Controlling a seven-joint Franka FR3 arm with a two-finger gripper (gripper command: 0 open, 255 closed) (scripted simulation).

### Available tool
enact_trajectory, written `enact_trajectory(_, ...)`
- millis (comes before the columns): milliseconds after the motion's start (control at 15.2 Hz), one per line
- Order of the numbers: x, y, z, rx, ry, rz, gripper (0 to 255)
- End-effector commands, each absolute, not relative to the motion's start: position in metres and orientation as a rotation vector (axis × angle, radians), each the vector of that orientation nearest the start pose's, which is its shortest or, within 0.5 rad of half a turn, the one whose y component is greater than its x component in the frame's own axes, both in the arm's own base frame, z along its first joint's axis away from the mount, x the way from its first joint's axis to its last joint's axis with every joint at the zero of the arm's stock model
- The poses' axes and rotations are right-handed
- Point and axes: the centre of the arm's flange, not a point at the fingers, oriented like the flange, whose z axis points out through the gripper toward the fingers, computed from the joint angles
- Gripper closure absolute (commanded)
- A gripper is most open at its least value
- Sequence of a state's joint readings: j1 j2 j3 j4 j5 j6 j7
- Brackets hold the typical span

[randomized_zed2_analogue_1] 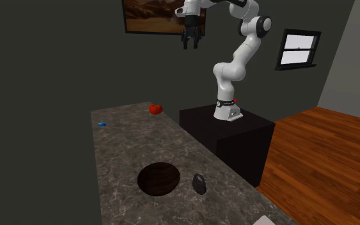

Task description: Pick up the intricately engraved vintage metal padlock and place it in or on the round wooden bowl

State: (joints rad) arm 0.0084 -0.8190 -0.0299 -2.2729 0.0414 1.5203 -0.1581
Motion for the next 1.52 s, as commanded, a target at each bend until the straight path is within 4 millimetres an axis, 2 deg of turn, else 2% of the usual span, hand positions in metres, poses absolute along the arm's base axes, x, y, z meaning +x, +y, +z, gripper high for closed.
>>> enact_trajectory(0, 0.292, -0.005, 0.635, -3.074, -0.229, -0.110, 0)
enact_trajectory(1452, 0.398, 0.184, 0.436, -3.064, -0.241, 0.021, 0)
